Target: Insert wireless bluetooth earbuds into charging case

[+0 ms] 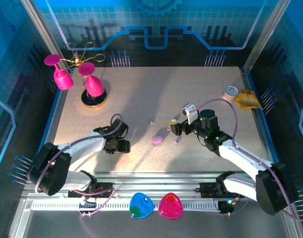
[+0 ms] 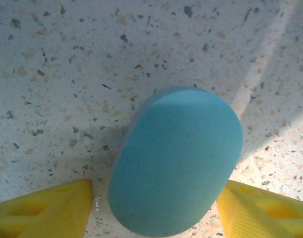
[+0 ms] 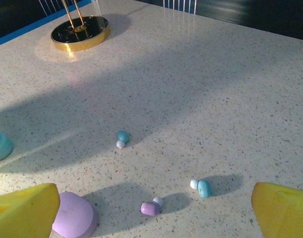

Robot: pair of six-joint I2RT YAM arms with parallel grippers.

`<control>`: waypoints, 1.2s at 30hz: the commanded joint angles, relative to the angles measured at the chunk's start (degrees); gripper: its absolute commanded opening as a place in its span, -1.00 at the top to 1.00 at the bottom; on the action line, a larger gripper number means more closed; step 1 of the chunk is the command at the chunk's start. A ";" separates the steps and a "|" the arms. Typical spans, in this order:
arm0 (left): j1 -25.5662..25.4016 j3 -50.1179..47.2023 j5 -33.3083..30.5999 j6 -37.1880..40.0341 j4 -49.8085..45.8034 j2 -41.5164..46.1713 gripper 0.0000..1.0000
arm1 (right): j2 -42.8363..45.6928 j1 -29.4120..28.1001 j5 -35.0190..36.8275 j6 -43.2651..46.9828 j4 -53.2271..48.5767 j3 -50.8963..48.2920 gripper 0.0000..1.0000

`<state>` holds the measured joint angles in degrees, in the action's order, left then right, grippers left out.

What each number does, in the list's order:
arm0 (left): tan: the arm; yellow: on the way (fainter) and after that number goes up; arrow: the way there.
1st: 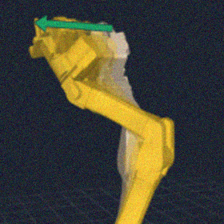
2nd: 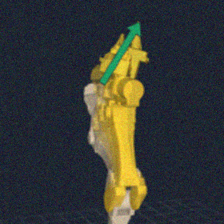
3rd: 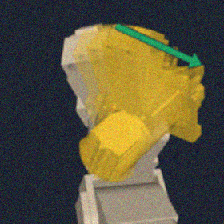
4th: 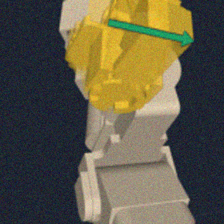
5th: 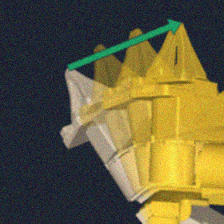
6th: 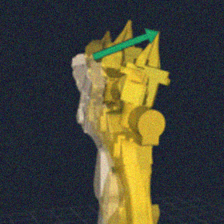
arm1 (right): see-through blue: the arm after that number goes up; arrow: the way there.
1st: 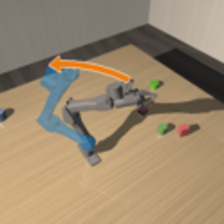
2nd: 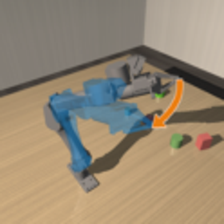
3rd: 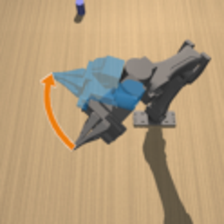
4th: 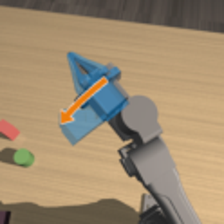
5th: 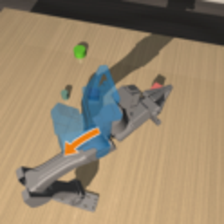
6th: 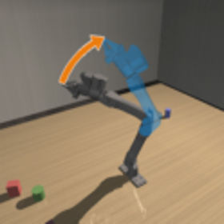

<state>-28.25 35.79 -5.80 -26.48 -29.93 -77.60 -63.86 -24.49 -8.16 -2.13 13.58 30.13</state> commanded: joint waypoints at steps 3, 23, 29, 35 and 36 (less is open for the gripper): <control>-0.71 2.48 0.86 1.87 3.50 -2.27 -0.19 | 0.49 -0.73 0.88 -0.68 -1.41 1.07 -0.99; -1.46 6.35 -3.50 3.54 2.95 -3.60 -0.16 | -2.08 -1.42 0.00 -3.12 0.00 1.43 -0.99; -1.52 7.22 -3.97 3.28 1.94 -4.71 -0.17 | -2.81 -1.74 -0.03 -3.23 0.26 1.60 -1.00; -1.54 7.18 -3.71 3.19 2.54 -6.35 -0.22 | -3.13 -1.74 -0.01 -3.23 0.26 1.60 -0.99; -1.46 7.16 -3.60 3.19 2.58 -6.73 -0.24 | -3.12 -1.77 0.07 -3.22 0.27 1.60 -0.99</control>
<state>-29.32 41.89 -9.02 -23.83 -27.49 -83.24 -66.67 -25.23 -7.97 -4.73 13.13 30.13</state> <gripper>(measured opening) 0.618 0.996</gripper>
